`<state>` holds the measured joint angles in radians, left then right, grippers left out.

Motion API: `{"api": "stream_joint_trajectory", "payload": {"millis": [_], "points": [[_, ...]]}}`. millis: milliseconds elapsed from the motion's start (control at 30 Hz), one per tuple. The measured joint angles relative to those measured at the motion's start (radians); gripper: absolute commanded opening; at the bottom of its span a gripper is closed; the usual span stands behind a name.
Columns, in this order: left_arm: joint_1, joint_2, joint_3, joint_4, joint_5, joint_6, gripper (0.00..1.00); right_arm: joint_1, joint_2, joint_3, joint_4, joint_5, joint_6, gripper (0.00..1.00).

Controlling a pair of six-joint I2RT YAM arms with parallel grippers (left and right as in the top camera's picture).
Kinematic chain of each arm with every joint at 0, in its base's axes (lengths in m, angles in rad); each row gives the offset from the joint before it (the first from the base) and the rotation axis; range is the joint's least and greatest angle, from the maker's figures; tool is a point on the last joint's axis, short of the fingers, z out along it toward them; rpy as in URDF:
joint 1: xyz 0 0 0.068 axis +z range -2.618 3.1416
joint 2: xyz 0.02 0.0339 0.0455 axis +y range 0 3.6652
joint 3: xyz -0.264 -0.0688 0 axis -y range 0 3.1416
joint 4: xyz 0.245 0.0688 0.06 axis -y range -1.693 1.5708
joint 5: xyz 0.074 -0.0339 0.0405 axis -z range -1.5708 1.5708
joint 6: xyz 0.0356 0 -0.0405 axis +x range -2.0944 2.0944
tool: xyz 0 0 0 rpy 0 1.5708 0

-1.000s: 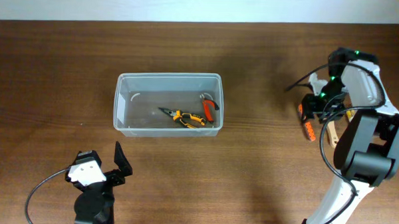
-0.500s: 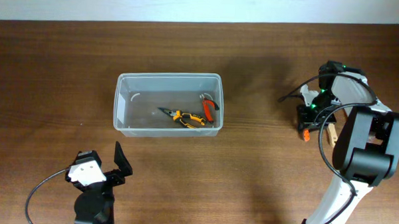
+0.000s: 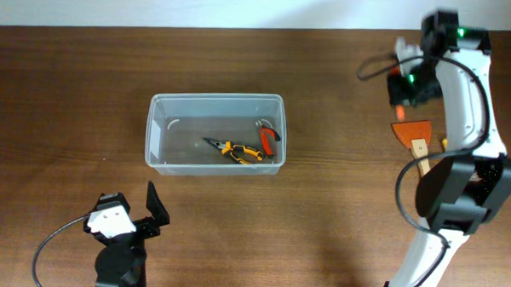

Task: Pack container
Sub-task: 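Lift the orange strip and release it into the container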

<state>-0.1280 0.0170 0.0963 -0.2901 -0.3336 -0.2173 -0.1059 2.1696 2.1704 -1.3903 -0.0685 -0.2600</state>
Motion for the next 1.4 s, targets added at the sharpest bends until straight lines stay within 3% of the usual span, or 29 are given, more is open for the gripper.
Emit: {"api": "stream_joint_trajectory", "payload": {"millis": [133, 400, 700, 933, 1000, 1100, 1167, 1233, 1400], "points": [[0.0, 0.0, 0.0, 0.0, 0.0, 0.0, 0.99, 0.168, -0.002, 0.263, -0.054, -0.001, 0.001, 0.04], [0.0, 0.0, 0.0, 0.0, 0.0, 0.0, 0.99, 0.462, -0.005, 0.305, -0.059, -0.05, -0.131, 0.04], [0.0, 0.0, 0.0, 0.0, 0.0, 0.0, 0.99, 0.597, -0.005, 0.039, -0.012, -0.181, -0.509, 0.04], [0.0, 0.0, 0.0, 0.0, 0.0, 0.0, 0.99, 0.599, 0.0, -0.23, 0.194, -0.202, -0.605, 0.05], [0.0, 0.0, 0.0, 0.0, 0.0, 0.0, 0.99, 0.599, 0.001, -0.243, 0.219, -0.206, -0.612, 0.1], [0.0, 0.0, 0.0, 0.0, 0.0, 0.0, 0.99, 0.599, 0.001, -0.243, 0.239, -0.21, -0.618, 0.45], [0.0, 0.0, 0.0, 0.0, 0.0, 0.0, 0.99, 0.599, 0.001, -0.243, 0.251, -0.215, -0.611, 0.57], [0.0, 0.0, 0.0, 0.0, 0.0, 0.0, 0.99, 0.599, 0.001, -0.243, 0.261, -0.215, -0.613, 0.78], [0.0, 0.0, 0.0, 0.0, 0.0, 0.0, 0.99, 0.598, 0.001, -0.238, 0.255, -0.22, -0.584, 0.92]]}}
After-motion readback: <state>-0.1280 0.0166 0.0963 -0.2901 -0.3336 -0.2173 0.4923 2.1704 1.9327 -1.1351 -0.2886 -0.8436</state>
